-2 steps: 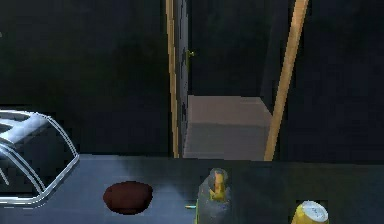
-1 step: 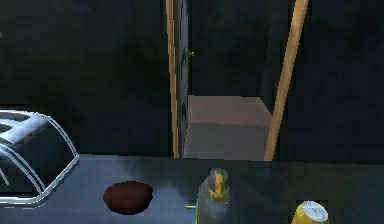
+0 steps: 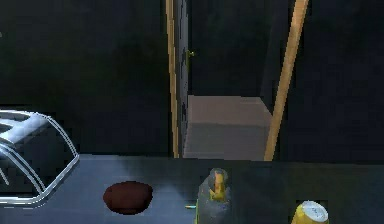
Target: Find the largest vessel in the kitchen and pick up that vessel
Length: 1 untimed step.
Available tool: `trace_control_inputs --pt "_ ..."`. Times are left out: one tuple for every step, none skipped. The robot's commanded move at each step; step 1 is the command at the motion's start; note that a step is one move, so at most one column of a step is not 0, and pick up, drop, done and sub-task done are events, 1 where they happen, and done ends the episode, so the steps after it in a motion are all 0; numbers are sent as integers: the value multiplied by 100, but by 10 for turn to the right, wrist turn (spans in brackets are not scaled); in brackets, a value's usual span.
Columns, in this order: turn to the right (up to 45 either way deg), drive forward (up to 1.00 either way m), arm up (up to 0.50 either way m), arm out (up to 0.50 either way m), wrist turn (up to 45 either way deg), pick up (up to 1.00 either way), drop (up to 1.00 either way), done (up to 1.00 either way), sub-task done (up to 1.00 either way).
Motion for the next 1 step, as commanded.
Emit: trace_control_inputs --pt "0 0 0 0 360 0 0 0 0"
